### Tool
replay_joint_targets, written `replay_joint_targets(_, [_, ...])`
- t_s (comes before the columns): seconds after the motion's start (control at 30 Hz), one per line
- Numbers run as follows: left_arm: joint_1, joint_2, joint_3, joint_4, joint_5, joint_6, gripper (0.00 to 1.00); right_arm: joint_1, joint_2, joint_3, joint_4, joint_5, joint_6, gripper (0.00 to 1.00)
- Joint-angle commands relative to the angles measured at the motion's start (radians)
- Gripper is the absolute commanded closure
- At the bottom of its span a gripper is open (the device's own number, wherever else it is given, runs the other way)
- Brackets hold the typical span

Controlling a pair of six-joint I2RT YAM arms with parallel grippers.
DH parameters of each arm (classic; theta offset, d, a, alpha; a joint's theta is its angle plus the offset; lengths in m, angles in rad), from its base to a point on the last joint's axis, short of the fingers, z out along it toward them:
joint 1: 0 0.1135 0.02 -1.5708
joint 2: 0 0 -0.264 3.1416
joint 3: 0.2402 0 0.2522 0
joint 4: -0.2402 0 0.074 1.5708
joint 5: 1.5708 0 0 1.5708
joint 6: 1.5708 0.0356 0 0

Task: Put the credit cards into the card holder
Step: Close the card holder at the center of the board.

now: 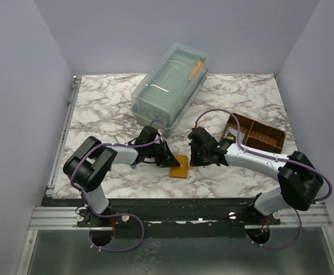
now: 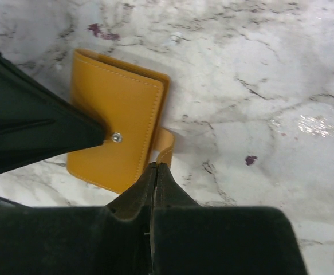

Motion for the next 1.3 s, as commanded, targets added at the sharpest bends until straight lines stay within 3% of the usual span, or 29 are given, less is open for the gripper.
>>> replay_joint_targets(0.0, [0.0,0.029,0.004,-0.022,-0.048,0.042,0.94,-0.005,-0.003,-0.028,0.166,-0.12,-0.019,1.0])
replay_joint_targets(0.47, [-0.001,0.017,-0.007,-0.013,-0.053,0.04,0.94,-0.061,0.066,-0.06,0.277,-0.269,0.005,1.0])
replay_joint_targets(0.87, [-0.001,0.01,-0.008,-0.01,-0.054,0.033,0.95,-0.064,0.099,-0.061,0.271,-0.251,0.01,1.0])
replay_joint_targets(0.93, [-0.001,-0.002,-0.005,-0.011,-0.051,0.033,0.91,-0.064,0.091,-0.048,0.249,-0.248,-0.023,1.0])
replay_joint_targets(1.13, [-0.001,-0.067,0.0,-0.011,-0.044,0.035,0.76,-0.052,0.096,0.036,0.093,-0.202,-0.168,0.8])
replay_joint_targets(1.27, [-0.001,-0.086,0.0,-0.019,-0.047,0.035,0.81,-0.046,0.082,0.029,0.091,-0.217,-0.188,0.75])
